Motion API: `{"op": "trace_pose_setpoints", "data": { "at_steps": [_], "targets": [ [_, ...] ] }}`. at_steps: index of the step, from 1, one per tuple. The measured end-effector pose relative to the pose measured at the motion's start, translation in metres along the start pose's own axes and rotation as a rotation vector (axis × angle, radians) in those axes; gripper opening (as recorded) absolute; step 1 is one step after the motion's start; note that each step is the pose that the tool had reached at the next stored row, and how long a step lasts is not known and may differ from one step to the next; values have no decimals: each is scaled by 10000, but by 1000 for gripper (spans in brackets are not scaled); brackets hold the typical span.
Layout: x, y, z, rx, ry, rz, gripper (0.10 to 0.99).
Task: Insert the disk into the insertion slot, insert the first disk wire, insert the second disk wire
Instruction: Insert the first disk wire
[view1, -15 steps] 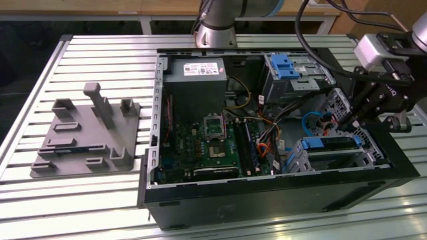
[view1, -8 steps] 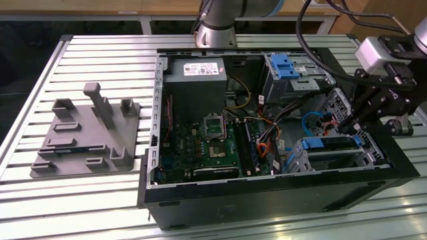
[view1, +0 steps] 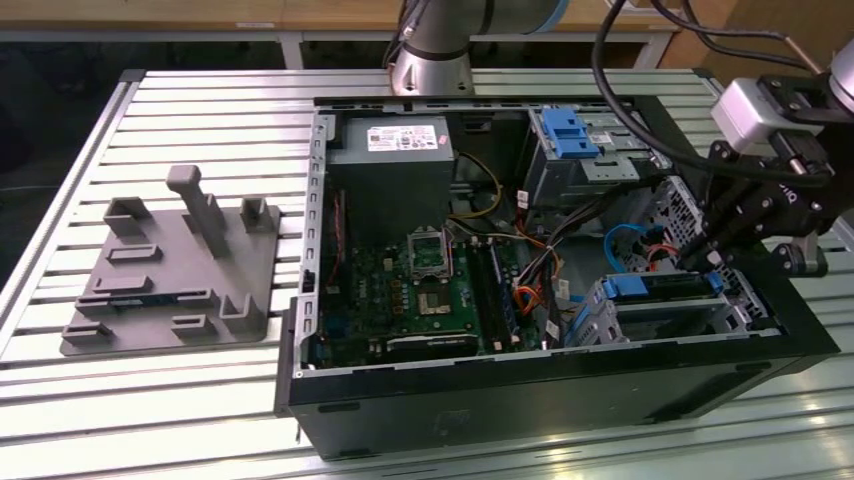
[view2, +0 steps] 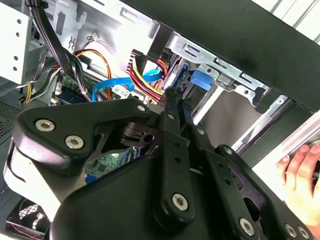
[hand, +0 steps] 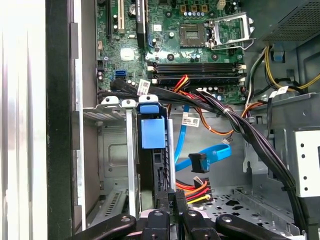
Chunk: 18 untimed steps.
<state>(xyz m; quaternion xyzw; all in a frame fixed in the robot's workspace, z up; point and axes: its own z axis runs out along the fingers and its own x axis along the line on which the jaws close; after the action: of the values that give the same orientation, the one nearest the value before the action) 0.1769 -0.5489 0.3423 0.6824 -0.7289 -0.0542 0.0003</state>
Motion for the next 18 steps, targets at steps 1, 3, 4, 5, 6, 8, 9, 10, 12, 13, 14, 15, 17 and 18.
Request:
{"op": "trace_pose_setpoints", "data": {
  "at_steps": [1,3,4,5,6,8,9,10,12,13,14,15,17,18],
  "targets": [
    [2,0,1,0,0,0,165],
    [5,-1,4,0,1,0,165],
    [7,-1,5,0,0,0,165],
    [7,-1,6,0,0,0,165],
    [8,-1,5,0,2,0,165],
    [9,-1,6,0,1,0,165],
    [9,-1,6,0,1,0,165],
    [9,-1,7,0,1,0,165],
    [10,-1,6,0,1,-1,165],
    [10,-1,7,0,0,0,165],
    [10,-1,6,0,1,-1,165],
    [10,-1,6,0,2,-6,165],
    [10,-1,8,-3,4,-40,165],
    [11,-1,9,-4,6,-63,165]
  ]
}}
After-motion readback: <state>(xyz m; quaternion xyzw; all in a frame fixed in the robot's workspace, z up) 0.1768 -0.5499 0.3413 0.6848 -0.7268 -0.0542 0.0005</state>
